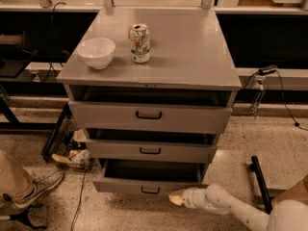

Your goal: Close bottom drawer

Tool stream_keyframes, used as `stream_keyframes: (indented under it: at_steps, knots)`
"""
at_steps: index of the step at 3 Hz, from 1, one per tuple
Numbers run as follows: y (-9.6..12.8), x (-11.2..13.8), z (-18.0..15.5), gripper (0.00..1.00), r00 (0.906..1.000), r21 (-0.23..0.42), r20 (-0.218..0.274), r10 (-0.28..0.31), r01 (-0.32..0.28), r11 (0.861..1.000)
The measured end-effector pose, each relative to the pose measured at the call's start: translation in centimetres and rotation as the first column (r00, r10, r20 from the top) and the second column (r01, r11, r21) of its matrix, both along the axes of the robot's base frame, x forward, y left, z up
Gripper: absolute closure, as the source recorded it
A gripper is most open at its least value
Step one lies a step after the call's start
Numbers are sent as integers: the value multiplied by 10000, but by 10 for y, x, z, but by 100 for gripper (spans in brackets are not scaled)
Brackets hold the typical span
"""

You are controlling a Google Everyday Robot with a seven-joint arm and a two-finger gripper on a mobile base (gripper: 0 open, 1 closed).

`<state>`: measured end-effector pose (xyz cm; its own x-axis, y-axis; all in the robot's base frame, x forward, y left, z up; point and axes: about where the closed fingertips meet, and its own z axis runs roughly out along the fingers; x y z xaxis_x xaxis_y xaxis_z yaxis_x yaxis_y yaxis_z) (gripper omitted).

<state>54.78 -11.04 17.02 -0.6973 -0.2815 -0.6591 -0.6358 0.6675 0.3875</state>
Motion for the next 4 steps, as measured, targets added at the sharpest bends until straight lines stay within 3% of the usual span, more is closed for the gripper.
stream_keyframes:
  at_steps: [1, 2, 3, 4]
  knots:
    - [4, 7, -6, 100, 9998, 11, 181, -15, 15, 10000]
    - [8, 31, -19, 100, 9987, 56, 502, 71, -74, 10000]
    - [8, 32, -19, 100, 9985, 47, 542, 64, -67, 10000]
    - [-2, 52, -14, 100, 9958, -73, 914, -61, 68, 10000]
